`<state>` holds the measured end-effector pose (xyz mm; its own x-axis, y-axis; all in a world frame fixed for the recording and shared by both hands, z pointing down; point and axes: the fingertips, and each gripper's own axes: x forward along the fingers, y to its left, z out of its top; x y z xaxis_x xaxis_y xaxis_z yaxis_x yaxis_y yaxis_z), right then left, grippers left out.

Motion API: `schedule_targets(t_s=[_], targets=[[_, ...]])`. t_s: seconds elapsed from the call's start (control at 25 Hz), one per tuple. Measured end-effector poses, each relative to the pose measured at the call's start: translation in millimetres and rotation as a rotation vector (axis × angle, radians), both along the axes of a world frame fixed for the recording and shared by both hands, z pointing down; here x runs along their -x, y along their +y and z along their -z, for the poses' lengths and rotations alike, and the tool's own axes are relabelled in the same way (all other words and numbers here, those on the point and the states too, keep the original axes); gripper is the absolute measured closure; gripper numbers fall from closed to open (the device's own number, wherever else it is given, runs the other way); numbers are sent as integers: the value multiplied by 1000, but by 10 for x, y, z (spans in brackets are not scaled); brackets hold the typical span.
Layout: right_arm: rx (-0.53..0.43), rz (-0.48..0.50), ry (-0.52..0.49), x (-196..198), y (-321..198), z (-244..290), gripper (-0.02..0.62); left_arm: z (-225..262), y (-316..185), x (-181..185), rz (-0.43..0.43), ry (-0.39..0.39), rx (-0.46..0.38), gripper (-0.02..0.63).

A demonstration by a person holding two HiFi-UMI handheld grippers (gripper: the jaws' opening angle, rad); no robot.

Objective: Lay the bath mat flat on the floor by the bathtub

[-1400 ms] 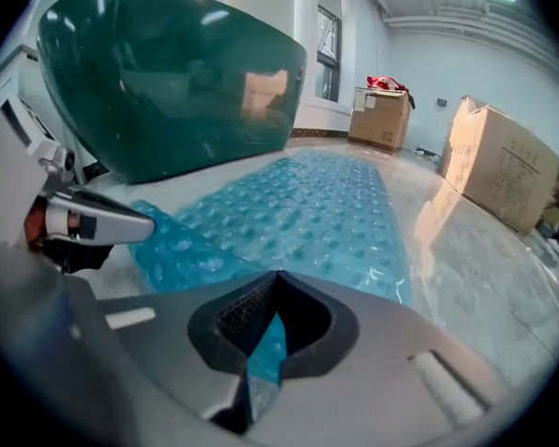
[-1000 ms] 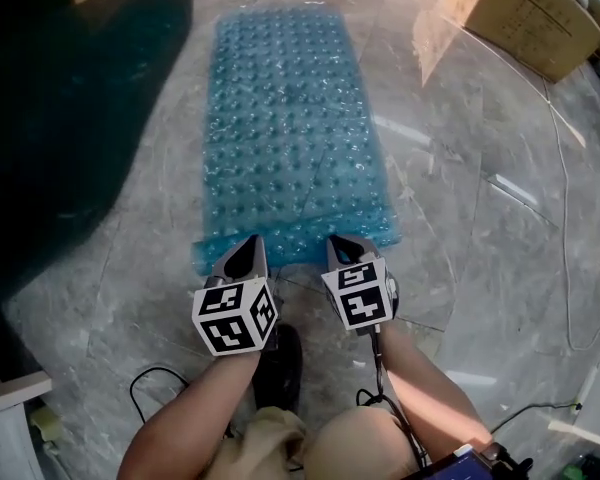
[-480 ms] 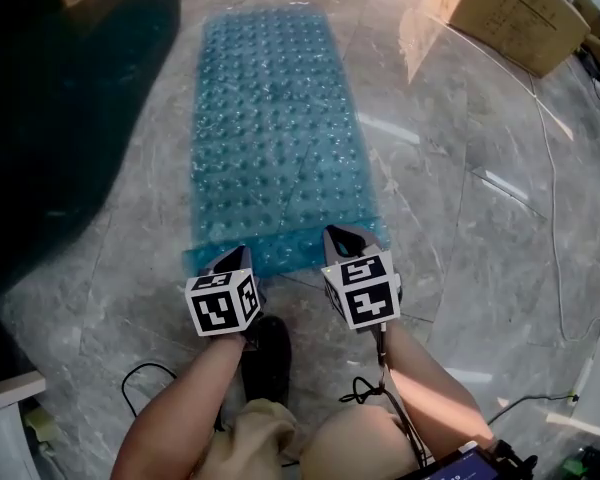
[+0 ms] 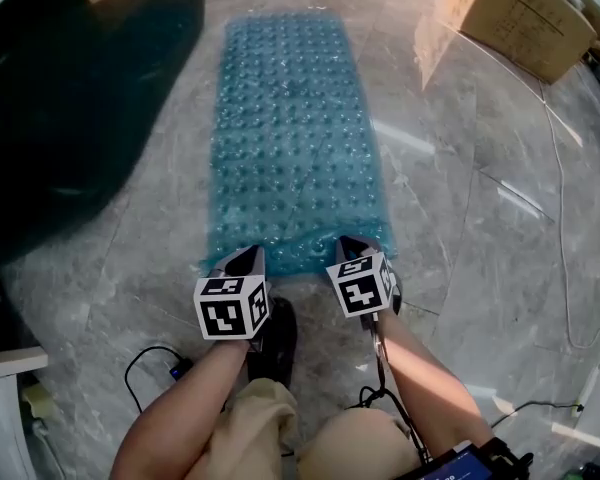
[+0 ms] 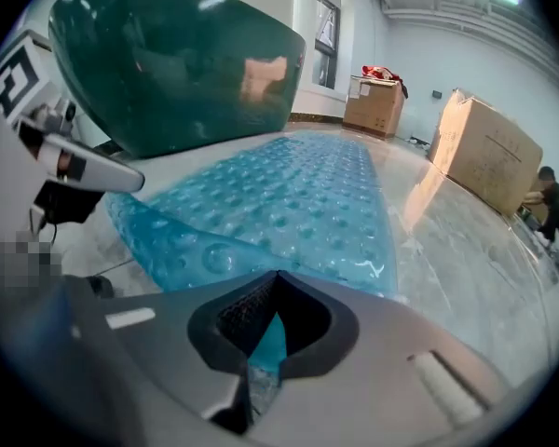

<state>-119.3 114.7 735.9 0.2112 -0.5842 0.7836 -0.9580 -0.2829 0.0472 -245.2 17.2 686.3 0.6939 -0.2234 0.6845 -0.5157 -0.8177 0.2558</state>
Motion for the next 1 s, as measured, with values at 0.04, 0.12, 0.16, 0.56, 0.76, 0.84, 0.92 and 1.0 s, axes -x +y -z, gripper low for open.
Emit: schedule_targets(t_s=[0.04, 0.12, 0.16, 0.56, 0.76, 0.84, 0.92, 1.0], targets=[[-1, 2, 6, 28, 67, -24, 586, 75, 21, 11, 2, 9, -3, 600], [-18, -15, 21, 18, 147, 5, 586, 265, 24, 16, -10, 30, -7, 600], [-26, -27, 24, 14, 158, 32, 586, 338, 6, 41, -15, 36, -5, 600], [-36, -16, -28, 348, 475, 92, 586, -305, 131, 170, 87, -23, 154, 600], [-72, -46, -154, 415, 607, 315, 586, -481, 290, 313, 38, -15, 192, 600], [-124, -62, -130, 287, 529, 546, 586, -489, 310, 342, 28, -7, 192, 600], [-139, -55, -88, 159, 399, 649, 586, -495, 349, 375, 19, -11, 181, 600], [-99, -46, -67, 79, 313, 552, 586, -493, 400, 396, 10, -13, 184, 600]])
